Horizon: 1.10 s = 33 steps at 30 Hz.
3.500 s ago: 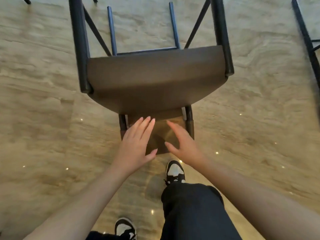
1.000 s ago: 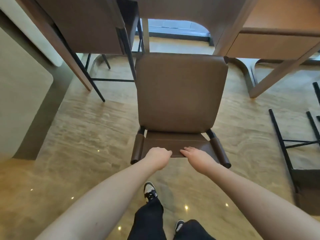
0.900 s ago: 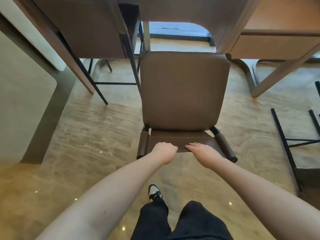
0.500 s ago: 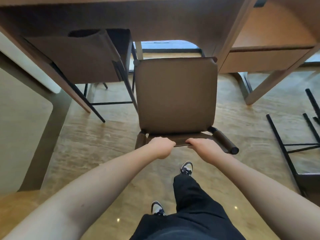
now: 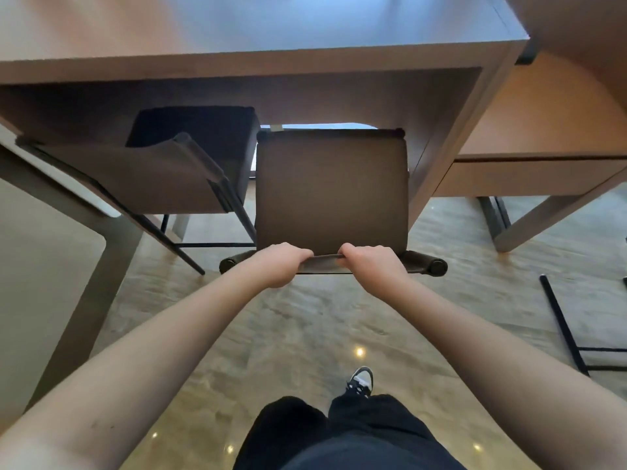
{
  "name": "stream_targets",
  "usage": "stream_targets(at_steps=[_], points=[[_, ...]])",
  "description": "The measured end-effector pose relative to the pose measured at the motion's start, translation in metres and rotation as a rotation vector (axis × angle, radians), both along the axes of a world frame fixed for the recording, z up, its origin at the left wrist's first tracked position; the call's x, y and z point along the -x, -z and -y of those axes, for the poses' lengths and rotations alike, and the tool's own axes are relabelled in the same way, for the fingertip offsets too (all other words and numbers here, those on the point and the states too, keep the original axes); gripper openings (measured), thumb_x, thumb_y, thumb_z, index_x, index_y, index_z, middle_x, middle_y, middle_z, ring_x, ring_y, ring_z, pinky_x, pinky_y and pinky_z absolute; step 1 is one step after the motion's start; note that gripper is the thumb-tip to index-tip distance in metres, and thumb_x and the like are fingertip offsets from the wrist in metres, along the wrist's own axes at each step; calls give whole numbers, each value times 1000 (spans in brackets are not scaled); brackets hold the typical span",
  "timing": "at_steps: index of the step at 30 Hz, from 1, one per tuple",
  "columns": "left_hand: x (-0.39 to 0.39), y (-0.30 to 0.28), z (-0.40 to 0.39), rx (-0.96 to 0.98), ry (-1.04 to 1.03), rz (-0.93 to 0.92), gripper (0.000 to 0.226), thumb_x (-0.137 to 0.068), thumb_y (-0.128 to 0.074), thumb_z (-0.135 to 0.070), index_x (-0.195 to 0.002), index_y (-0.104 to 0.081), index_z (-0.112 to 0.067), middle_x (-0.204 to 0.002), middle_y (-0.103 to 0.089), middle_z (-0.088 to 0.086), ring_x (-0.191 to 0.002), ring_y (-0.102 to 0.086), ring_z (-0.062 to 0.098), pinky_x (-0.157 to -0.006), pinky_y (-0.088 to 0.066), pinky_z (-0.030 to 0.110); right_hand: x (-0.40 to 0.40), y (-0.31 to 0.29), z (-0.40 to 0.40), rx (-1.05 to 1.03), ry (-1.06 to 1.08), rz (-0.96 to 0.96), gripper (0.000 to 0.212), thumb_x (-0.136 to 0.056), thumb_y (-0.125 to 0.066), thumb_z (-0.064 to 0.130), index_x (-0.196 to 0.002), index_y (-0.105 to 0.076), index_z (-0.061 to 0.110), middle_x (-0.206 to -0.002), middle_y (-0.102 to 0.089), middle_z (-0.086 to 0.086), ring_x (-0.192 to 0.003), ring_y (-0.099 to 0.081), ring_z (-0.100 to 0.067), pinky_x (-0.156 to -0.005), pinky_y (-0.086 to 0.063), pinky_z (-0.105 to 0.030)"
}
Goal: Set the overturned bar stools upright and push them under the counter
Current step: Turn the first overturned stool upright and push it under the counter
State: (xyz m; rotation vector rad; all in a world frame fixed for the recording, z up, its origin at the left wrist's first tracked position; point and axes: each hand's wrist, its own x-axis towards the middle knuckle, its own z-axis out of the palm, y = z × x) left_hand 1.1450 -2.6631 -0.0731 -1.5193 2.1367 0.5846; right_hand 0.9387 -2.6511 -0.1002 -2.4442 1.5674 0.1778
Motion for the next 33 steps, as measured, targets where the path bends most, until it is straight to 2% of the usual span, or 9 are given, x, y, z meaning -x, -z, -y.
stream_targets(at_steps=[3,5,7,9,14,19,26,31,33], points=[[-2,-5,31,69,-60,-51,43,-91,-46,0,-122,-55,-28,-105,-65,9,-88,-63,30,-69,-48,35,-2,-9,45,39,-22,3,11,-100,-52,20,-97,-41,20,-72,-46,4,-58,-41,-28,-56,-30,-34],[-3,-6,52,150,-80,-61,29,-98,-44,-11,-116,-57,-29,-96,-65,7,-86,-65,32,-68,-49,36,-4,-14,71,59,-30,28,21,-105,-44,37,-93,-37,22,-70,-46,3,-52,-38,-25,-51,-26,-33],[-5,-3,74,234,-63,-54,19,-103,-43,-24,-114,-57,-29,-90,-63,5,-81,-63,31,-64,-44,34,-6,-18,94,62,-30,41,23,-105,-42,41,-92,-38,22,-70,-47,2,-49,-34,-20,-49,-23,-32],[-9,2,95,299,-36,-58,17,-104,-43,-29,-112,-58,-29,-91,-66,4,-81,-64,31,-64,-45,34,-7,-21,117,80,-22,28,26,-105,-41,44,-95,-45,20,-71,-47,2,-52,-37,-22,-53,-27,-32],[-16,8,143,334,1,-61,22,-103,-45,-26,-118,-59,-33,-95,-70,4,-82,-66,30,-69,-54,35,-9,-27,155,58,25,34,27,-104,-45,43,-106,-54,18,-73,-47,3,-50,-33,-10,-45,-20,-26],[-19,13,175,386,35,-57,31,-104,-47,-27,-132,-57,-34,-109,-73,5,-91,-70,30,-64,-45,31,-10,-31,184,47,54,52,30,-104,-46,41,-115,-57,15,-81,-53,1,-50,-33,-11,-53,-28,-28],[-20,14,208,384,39,-47,35,-104,-50,-22,-138,-55,-29,-115,-72,5,-95,-71,28,-71,-56,34,-13,-32,214,47,58,31,25,-103,-54,33,-121,-56,15,-94,-67,-4,-55,-41,-12,-59,-36,-27],[-21,9,224,405,58,-50,37,-104,-52,-23,-140,-54,-27,-118,-71,6,-99,-70,28,-74,-56,35,-14,-25,234,86,41,39,22,-102,-55,34,-116,-58,16,-75,-48,6,-50,-35,-6,-44,-24,-21],[-21,6,229,386,62,-61,33,-104,-51,-23,-136,-57,-27,-111,-72,5,-92,-70,27,-70,-55,34,-14,-22,243,80,48,51,23,-102,-55,36,-116,-58,18,-70,-46,10,-51,-40,-6,-44,-26,-21]])
